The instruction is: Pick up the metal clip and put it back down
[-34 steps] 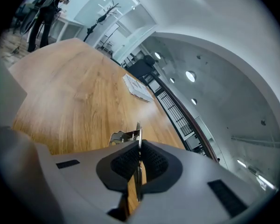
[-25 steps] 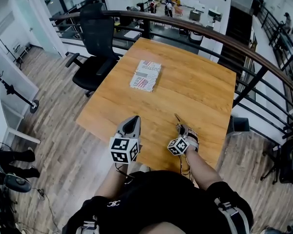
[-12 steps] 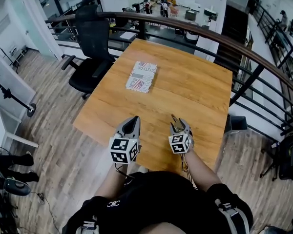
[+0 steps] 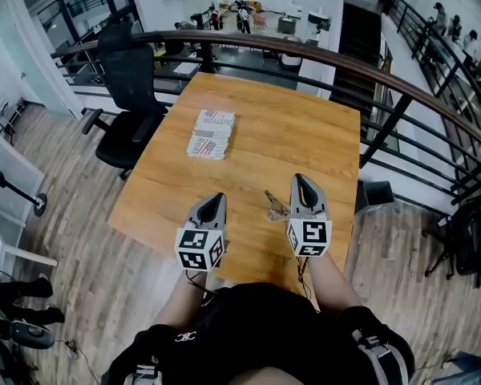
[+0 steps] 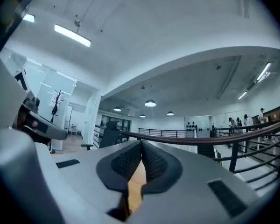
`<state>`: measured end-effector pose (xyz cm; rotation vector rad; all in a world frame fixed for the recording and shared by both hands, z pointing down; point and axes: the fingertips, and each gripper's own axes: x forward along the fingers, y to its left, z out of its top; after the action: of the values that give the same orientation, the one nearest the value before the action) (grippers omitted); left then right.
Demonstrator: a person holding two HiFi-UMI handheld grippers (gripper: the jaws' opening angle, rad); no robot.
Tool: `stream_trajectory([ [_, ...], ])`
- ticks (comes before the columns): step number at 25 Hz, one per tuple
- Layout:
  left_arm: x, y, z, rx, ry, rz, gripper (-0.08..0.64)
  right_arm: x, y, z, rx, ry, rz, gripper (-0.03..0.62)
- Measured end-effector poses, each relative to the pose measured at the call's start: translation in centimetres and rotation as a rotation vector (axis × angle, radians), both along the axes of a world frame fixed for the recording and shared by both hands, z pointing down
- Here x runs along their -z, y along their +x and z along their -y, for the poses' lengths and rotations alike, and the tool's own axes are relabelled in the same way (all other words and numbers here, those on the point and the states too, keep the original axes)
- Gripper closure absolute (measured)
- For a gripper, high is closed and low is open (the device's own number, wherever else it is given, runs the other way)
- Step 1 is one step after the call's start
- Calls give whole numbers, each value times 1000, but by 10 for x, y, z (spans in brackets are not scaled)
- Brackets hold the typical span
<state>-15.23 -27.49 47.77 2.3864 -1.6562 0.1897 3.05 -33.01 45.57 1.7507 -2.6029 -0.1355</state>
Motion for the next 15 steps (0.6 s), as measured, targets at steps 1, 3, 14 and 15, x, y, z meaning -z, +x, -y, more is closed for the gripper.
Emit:
stream_trajectory([
  [1,0,4,1,-10,0,0,546,9,3,-4,-6,14,0,577],
  [3,1,12,4,-31,3,0,546,19,12,-12,-31,24,3,577],
  [14,10,45,8,-124,29,11,546,27,42,-36,-115,18,39,580],
  [15,9,48,8,-132,30,12,546,24,44,-37,-121,17,38,580],
])
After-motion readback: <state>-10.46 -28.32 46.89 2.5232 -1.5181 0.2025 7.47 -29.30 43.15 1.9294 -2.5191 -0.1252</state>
